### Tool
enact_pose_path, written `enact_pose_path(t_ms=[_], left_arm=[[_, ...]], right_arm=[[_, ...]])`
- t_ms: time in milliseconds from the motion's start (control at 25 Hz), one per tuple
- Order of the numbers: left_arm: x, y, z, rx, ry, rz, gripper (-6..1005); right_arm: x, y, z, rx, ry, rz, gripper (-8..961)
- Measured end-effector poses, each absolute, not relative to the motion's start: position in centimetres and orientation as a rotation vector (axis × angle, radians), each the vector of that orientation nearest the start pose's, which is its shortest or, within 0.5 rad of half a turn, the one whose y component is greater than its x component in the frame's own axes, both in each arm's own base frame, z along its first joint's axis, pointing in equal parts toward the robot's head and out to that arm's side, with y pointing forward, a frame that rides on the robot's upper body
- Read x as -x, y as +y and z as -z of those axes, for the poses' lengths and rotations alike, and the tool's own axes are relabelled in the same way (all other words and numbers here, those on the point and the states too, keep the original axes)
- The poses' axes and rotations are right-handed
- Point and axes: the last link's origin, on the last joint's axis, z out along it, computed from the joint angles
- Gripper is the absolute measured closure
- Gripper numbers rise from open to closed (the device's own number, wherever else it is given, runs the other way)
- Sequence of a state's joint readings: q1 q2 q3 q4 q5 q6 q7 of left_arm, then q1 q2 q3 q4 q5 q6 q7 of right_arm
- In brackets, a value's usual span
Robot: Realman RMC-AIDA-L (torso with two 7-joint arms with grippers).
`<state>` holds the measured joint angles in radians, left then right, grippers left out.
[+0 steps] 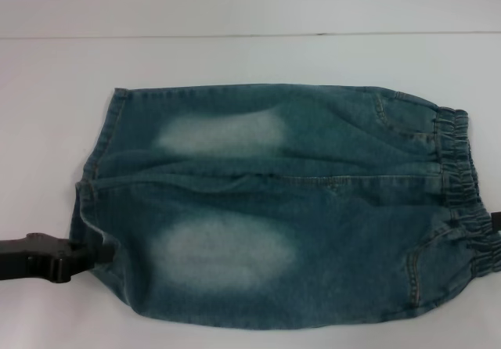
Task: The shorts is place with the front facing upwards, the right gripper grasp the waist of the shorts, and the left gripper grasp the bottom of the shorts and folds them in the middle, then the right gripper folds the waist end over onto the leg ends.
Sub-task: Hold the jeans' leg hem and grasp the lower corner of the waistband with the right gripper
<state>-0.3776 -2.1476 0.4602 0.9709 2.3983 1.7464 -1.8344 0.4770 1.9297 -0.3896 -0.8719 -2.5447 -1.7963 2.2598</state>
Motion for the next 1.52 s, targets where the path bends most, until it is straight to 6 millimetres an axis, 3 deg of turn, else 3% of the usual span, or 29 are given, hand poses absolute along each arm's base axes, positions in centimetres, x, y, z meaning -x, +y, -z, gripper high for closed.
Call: enact_pose_path(t_ms=[1520], left_arm=[[32.0, 26.6, -3.0, 2.572, -1.344, 0.406, 967]], right_arm=[[-35.5, 29.0, -8.0, 2.233, 1.865, -0.321, 38]])
